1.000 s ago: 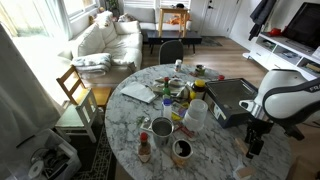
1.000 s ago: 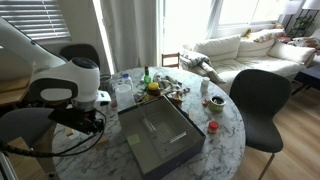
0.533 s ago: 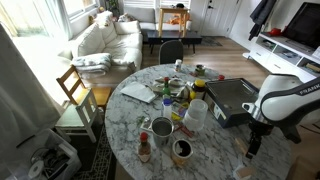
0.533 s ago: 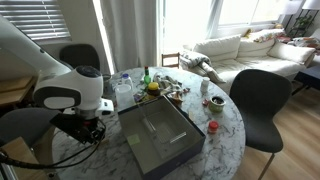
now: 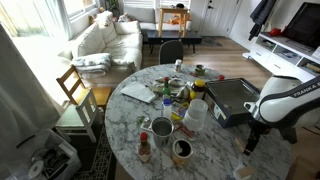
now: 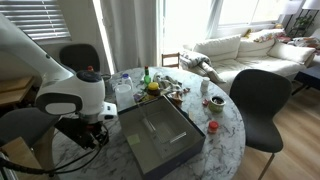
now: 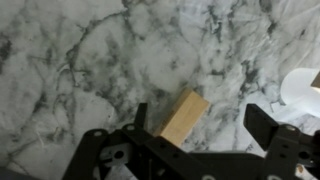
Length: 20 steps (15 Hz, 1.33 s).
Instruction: Put the wooden block on top of the measuring cup
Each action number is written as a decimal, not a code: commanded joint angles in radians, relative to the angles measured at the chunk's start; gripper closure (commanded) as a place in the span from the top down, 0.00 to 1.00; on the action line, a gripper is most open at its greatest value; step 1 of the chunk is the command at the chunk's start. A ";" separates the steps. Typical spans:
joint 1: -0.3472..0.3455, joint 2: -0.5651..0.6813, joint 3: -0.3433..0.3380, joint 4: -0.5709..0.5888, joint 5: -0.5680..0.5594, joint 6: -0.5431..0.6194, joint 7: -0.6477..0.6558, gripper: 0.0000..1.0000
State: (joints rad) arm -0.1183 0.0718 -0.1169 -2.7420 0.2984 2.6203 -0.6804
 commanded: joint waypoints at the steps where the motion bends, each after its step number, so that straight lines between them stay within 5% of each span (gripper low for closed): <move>1: -0.022 0.036 0.015 -0.001 0.014 0.052 -0.001 0.82; 4: -0.031 0.051 0.023 -0.002 0.012 0.069 -0.007 0.52; 10: -0.049 0.046 0.028 -0.010 -0.005 0.084 -0.017 0.07; 20: -0.012 -0.081 0.041 -0.018 -0.261 -0.056 -0.100 0.07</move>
State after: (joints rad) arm -0.1435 0.0755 -0.0808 -2.7407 0.1299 2.6445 -0.7540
